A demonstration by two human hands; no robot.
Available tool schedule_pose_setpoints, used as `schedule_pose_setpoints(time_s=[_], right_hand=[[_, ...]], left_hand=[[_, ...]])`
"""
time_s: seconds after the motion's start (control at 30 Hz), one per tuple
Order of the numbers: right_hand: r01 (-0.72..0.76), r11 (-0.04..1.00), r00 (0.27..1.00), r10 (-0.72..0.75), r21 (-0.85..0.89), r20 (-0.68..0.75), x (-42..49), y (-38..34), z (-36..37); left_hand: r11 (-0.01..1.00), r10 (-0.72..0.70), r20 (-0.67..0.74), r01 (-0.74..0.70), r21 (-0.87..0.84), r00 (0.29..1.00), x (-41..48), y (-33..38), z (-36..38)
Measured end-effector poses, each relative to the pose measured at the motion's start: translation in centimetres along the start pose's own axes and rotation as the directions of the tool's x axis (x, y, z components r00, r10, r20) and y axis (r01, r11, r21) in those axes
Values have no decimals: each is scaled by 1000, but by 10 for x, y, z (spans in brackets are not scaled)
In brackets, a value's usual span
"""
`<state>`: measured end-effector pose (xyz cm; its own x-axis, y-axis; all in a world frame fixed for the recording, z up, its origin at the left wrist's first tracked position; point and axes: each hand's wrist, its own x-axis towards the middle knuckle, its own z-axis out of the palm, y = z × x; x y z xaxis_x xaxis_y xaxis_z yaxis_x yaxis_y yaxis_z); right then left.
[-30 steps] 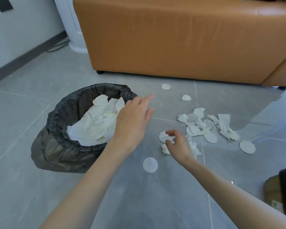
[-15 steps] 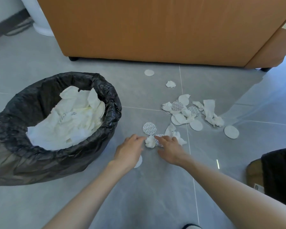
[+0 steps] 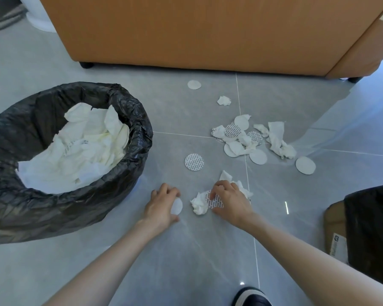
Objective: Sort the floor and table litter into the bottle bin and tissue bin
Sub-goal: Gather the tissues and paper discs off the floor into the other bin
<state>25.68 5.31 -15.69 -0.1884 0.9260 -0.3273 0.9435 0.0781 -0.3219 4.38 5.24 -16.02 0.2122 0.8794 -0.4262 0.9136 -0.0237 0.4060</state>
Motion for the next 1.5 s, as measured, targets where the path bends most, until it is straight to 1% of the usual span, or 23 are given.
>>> schedule_pose_setpoints(time_s=[0.13,0.2,0.27,0.33,0.43,0.5,0.57,0.6,0.67,0.73,0.8,0.9,1.0,1.03,1.1,1.17,1.2,1.33,1.43,1.5], right_hand=[[-29,999,1000,29,35,2,-1,0,-1],[-26,995,1000,27,92,-8,-3,0,0],[-37,979,999,41,199,-17,-5,1,2],[-89,931,994,107,355,-31,-5,1,1],[-155,807,970,234,569,-68,-4,3,-8],[-168,744,945,308,647,-109,-5,7,-16],[-186,709,912,383,680,-150,-7,15,-23],[-204,701,898,413,684,-156,-8,20,-25],[-263,706,889,442,657,-119,-8,30,-27],[-322,733,902,431,599,-43,-7,37,-24],[-350,763,915,404,543,23,-6,41,-18],[-350,807,928,369,475,56,-6,44,-9],[-306,853,942,334,422,6,-8,44,-4],[-282,878,949,314,387,-20,-10,45,-4],[-245,919,958,279,310,-70,-13,46,-2],[-240,938,958,271,249,-99,-17,48,-1],[-245,939,956,275,240,-100,-18,48,-1],[-270,926,953,296,263,-65,-17,49,-4],[-286,925,949,310,250,-62,-15,49,-4],[-290,922,947,315,259,-61,-15,48,-4]], left_hand=[[997,-57,17,58,-54,998,-1,-8,1],[995,-80,5,80,-66,997,-3,-11,3],[995,-72,-10,71,-75,997,-4,-11,6],[994,-55,-10,54,-95,998,-5,-12,7],[982,-50,-6,48,-182,999,-3,-16,2],[975,-12,0,12,-222,1000,-1,-17,-2],[968,27,0,-26,-249,1000,-1,-14,-5],[959,38,-5,-37,-280,999,-1,-9,-6],[927,52,-13,-53,-372,999,0,3,-7],[898,74,-8,-70,-435,997,4,19,-6],[887,111,3,-97,-452,994,10,34,-3],[896,150,14,-130,-425,989,18,51,2],[883,161,-3,-146,-447,987,25,58,4],[893,168,-13,-158,-421,986,27,57,4],[942,201,-28,-201,-270,979,30,51,6],[967,218,-29,-220,-129,975,27,45,7],[971,219,-30,-220,-88,975,24,43,8],[981,183,5,-182,-66,983,17,44,15],[976,210,37,-212,40,977,16,46,21],[970,234,31,-235,57,972,15,46,24]])
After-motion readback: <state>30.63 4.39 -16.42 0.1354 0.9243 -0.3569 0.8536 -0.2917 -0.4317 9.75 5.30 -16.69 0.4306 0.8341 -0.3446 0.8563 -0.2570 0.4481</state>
